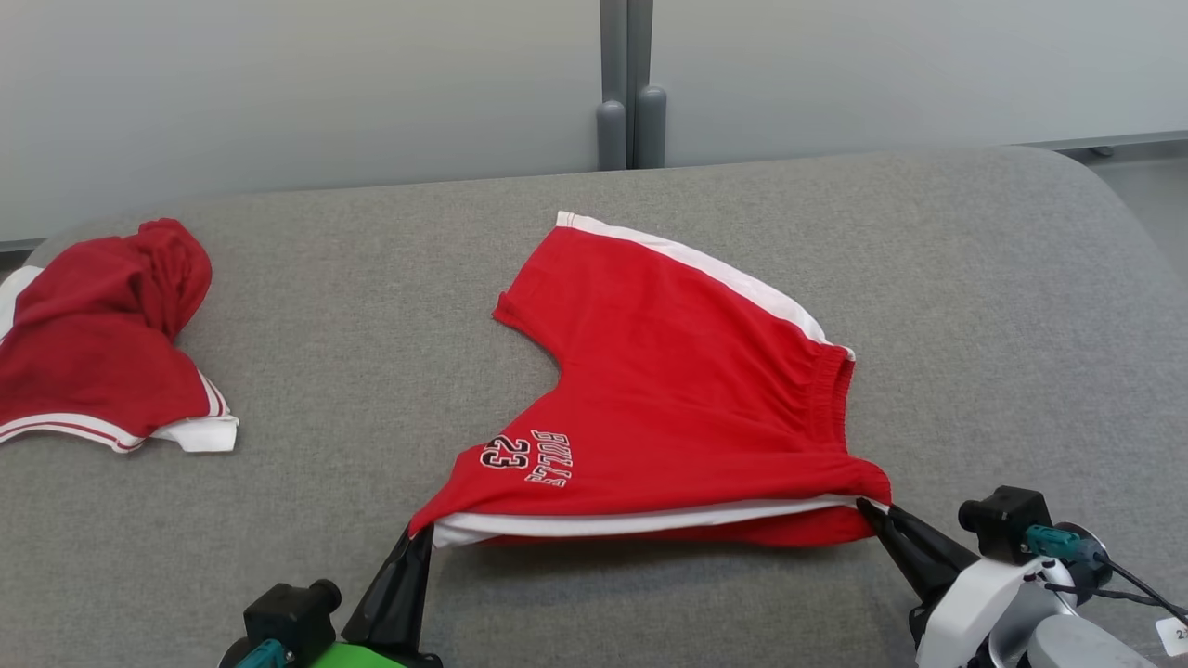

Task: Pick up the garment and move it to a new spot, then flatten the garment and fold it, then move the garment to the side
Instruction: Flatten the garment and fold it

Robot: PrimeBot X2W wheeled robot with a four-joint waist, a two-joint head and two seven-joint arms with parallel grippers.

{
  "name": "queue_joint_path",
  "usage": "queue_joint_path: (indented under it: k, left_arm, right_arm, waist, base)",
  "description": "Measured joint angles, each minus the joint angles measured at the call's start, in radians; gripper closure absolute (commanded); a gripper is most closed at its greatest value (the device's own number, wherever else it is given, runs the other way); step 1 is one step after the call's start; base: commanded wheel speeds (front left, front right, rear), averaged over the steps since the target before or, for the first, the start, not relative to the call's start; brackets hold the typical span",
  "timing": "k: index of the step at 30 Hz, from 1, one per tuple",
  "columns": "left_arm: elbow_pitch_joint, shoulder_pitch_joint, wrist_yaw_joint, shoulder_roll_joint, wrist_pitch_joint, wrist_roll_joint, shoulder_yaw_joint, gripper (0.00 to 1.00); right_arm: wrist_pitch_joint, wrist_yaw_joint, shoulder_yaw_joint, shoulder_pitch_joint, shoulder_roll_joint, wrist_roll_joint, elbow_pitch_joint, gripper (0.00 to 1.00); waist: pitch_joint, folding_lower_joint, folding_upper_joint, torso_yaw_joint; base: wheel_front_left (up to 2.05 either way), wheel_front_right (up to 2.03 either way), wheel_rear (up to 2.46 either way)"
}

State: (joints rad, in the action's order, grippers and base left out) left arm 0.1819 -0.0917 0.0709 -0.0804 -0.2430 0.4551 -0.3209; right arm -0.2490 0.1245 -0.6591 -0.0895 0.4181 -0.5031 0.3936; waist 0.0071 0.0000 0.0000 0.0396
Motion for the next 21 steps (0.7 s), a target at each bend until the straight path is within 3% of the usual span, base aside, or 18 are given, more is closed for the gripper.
queue_joint_path:
  k: [10,21]
  left_arm:
    - [-0.121,-0.054,-0.01,-0.001,-0.005,-0.007,0.007,1.0]
    - [-0.264,-0.157,-0.021,-0.028,0.016,-0.063,-0.054,1.0]
  right_arm:
    - [-0.001,0.0,0.017,0.078,0.03,-0.02,-0.046,1.0]
    - [-0.001,0.0,0.003,0.105,0.073,-0.039,-0.068,1.0]
  waist:
    - [-0.038,0.0,0.0,0.042]
    - [-0.057,0.0,0.0,0.074]
  base:
    - [0.0,0.0,0.0]
    - [0.0,0.0,0.0]
